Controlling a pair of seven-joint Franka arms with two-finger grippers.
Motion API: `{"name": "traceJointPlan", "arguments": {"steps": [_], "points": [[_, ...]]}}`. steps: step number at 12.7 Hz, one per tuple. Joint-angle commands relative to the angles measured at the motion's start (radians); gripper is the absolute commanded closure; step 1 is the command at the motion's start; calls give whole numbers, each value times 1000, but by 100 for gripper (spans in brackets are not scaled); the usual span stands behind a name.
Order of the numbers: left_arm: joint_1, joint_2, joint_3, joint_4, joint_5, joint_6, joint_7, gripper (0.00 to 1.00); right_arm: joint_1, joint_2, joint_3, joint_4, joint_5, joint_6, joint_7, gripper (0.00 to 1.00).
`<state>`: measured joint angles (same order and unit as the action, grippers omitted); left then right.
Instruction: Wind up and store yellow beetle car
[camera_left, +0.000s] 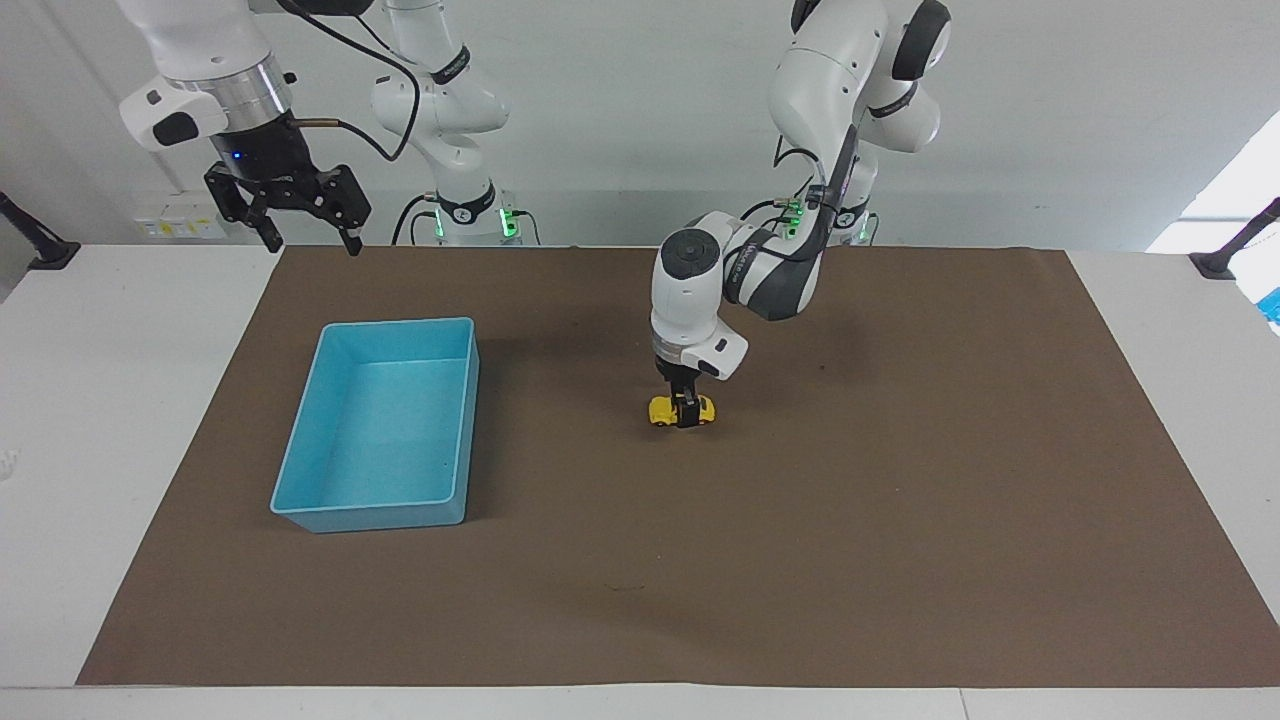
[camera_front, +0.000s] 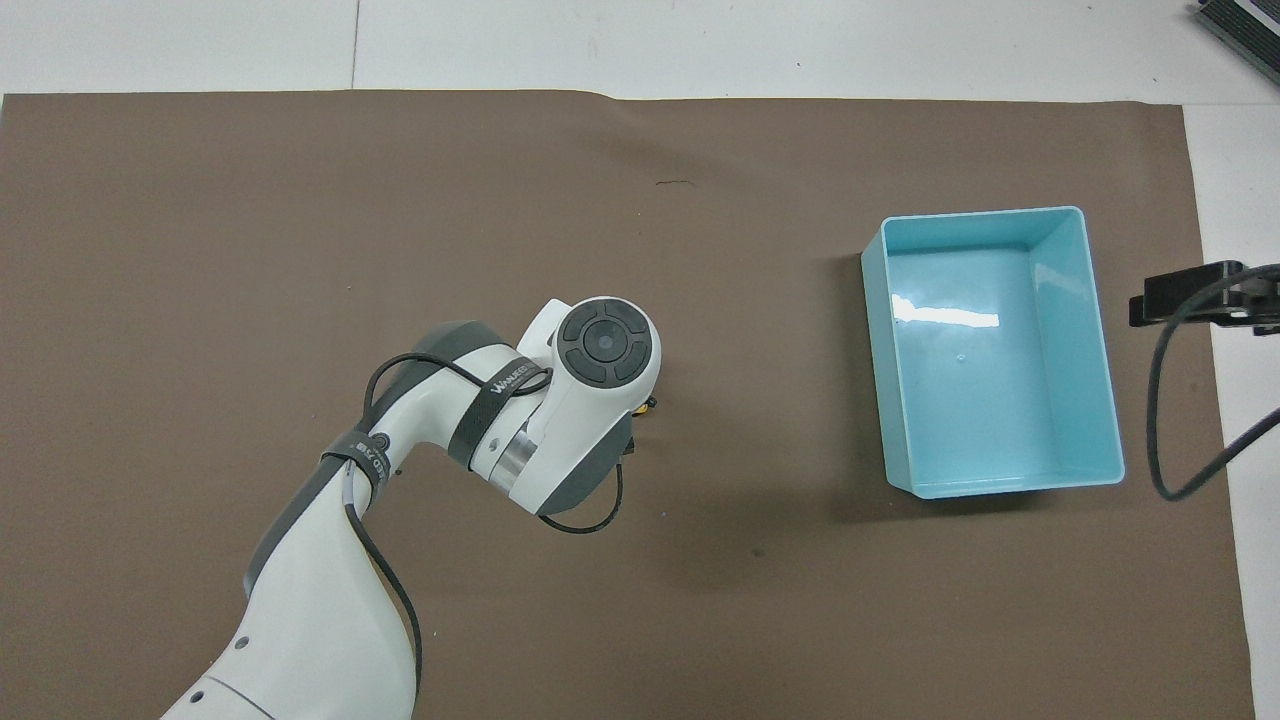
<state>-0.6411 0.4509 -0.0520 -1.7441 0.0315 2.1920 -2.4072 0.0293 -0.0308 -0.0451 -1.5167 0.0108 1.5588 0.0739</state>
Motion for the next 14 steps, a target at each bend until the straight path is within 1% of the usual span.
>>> {"name": "traceJointPlan", "arguments": {"steps": [1, 2, 3, 4, 5, 11, 14], "points": [[0, -1, 3, -8, 24, 5, -6, 30, -17, -12, 7, -3, 9, -14, -26, 0], [7, 0, 3, -8, 24, 5, -3, 45, -17, -12, 8, -2, 9, -14, -25, 0], [9, 0, 3, -9, 24, 5, 11, 57, -17, -12, 8, -2, 9, -14, -26, 0], [14, 0, 1, -15, 24, 5, 37, 68, -17, -12, 8, -3, 9, -14, -26, 0], [17, -1, 1, -20, 24, 9, 61, 74, -17, -12, 7, -3, 9, -14, -26, 0], [54, -12, 1, -74, 24, 25, 121, 73, -17, -12, 7, -3, 9, -14, -26, 0], [106, -15, 3, -92, 24, 26, 143, 72, -17, -12, 7, -3, 9, -14, -26, 0]]}}
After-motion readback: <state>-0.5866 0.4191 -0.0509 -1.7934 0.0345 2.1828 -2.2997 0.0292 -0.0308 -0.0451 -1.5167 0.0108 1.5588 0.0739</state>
